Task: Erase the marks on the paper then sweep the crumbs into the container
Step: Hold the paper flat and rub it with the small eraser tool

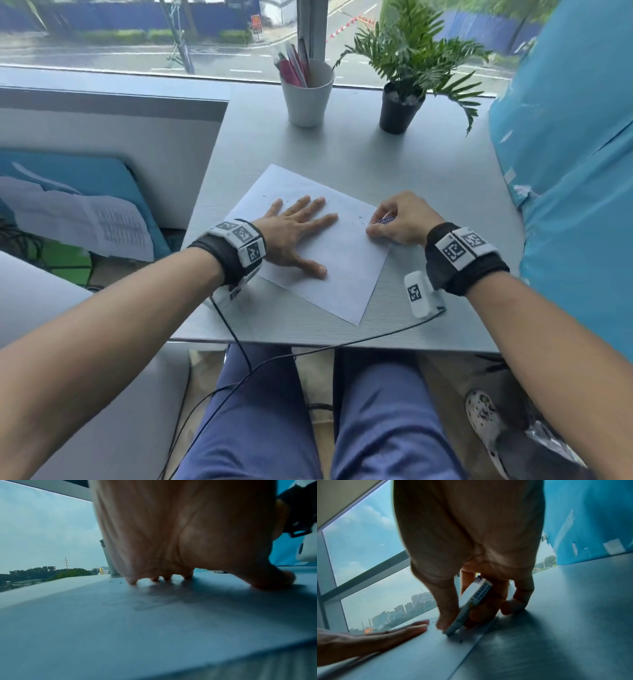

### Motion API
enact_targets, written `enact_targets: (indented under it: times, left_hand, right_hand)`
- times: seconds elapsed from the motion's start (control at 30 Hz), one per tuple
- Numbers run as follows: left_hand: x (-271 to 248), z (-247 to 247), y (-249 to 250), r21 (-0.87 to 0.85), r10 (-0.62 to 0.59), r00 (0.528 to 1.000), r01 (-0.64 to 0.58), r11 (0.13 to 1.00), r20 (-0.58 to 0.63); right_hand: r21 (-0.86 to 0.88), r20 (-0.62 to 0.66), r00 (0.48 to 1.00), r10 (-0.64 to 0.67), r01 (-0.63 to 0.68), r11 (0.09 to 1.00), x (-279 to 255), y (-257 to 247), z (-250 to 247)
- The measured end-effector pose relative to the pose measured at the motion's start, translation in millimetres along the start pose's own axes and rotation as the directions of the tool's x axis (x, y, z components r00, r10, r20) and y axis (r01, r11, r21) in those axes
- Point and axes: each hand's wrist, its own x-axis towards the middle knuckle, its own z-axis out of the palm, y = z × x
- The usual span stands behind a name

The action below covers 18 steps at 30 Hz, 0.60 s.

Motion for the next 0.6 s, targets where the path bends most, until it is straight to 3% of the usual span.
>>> enact_targets:
  times: [0.07,0.17,0.2,0.27,0.33,0.4,0.47,0.53,0.6]
  left_hand:
    - [-3.1,-7.0,-7.7,0.037,-0.093,0.996,0.092,0.995,0.006]
    - [-7.5,-15.2,-7.5,0.156,-0.236,0.967,0.249,0.956,-0.097]
    - [-10.5,-15.2,-0.3,0.192,-0.184,0.974,0.207,0.959,-0.132]
    - [-18.3,-7.9,23.3,0.210,0.088,0.990,-0.063,0.976,-0.111]
    - [-27.3,7.3,50.5,0.159,0.358,0.934,-0.355,0.921,0.011]
    - [-26.9,20.9,61.1,0.092,0.444,0.893,-0.449,0.889,0.067]
    - [-18.7,17.7,50.7,0.072,0.353,0.935,-0.355,0.932,0.042]
    - [-8.4,5.3,30.5,0.057,0.164,0.986,-0.164,0.985,0.007]
    - [-0.4,-5.4,14.3,0.040,0.041,0.999,-0.041,0.998,0.005]
  right_hand:
    - [0.005,0.001,1.000,-0.010,0.010,1.000,0.1,-0.8,0.6]
    - [0.006,0.006,1.000,-0.016,0.016,1.000,1.0,-1.8,-0.4]
    - [0.010,0.005,1.000,-0.016,0.016,1.000,1.3,-1.5,-0.9]
    - [0.014,0.004,1.000,-0.013,0.013,1.000,2.9,-0.4,-0.7]
    - [0.005,0.007,1.000,-0.019,0.019,1.000,3.8,-0.3,-0.6]
    - [0.008,0.010,1.000,-0.018,0.018,1.000,4.2,0.1,-1.7]
    - [0.024,0.014,1.000,-0.018,0.018,1.000,3.7,-0.1,-2.2]
    - [0.034,0.013,1.000,-0.005,0.004,0.999,3.1,-0.6,-1.7]
    - [0.028,-0.011,1.000,0.022,-0.022,0.999,2.9,-3.0,-1.7]
